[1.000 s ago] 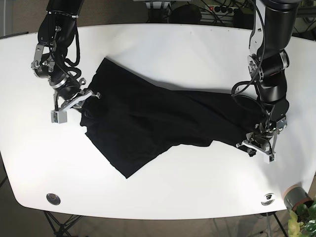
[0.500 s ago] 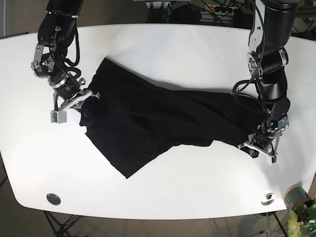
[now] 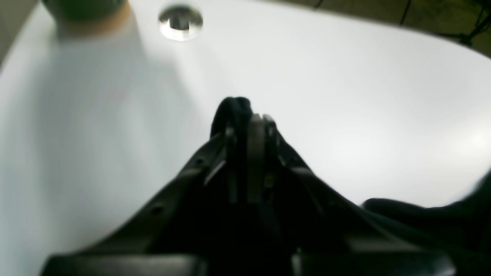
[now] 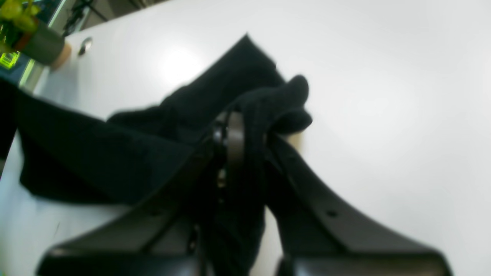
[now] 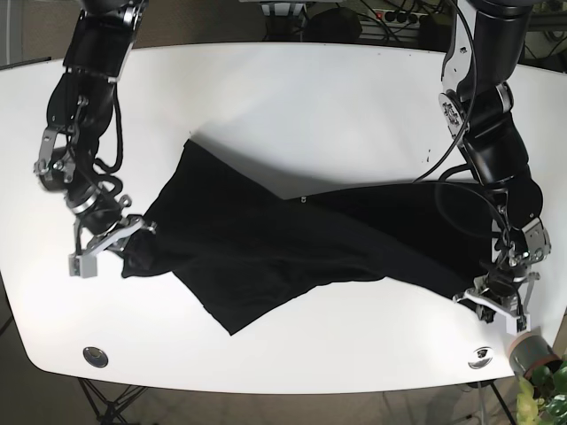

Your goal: Fold the T-shirt properly

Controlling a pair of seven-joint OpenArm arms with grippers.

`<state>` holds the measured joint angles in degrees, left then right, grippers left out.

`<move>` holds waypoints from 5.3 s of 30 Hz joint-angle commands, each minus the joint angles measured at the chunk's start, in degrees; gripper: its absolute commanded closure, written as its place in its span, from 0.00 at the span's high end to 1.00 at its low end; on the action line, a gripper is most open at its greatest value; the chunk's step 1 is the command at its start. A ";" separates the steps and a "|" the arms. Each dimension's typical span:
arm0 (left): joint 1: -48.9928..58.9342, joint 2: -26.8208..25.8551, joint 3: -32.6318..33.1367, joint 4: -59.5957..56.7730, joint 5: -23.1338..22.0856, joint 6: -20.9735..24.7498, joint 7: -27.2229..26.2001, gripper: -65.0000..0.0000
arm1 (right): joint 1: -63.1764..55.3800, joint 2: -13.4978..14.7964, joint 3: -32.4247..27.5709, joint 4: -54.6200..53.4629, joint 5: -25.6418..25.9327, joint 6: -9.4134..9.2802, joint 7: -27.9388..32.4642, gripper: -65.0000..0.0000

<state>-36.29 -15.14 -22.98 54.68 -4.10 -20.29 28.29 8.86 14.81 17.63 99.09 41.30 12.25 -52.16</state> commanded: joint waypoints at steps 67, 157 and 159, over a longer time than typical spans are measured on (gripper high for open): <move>46.54 0.94 -21.28 47.43 -14.14 -5.68 19.13 0.00 | -23.50 1.06 9.84 3.02 12.11 1.24 -1.25 0.03; 45.83 2.78 -22.86 47.70 -13.97 -10.78 19.22 0.00 | -39.15 -5.18 2.11 3.02 -11.54 27.75 6.58 0.67; 45.83 2.78 -22.86 47.70 -13.97 -10.78 19.22 0.00 | -38.27 -5.18 1.67 2.05 -12.51 27.75 7.55 0.67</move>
<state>9.85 -11.44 -45.54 101.32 -17.63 -31.09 49.01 -30.09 9.08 19.53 102.02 30.02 40.07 -45.34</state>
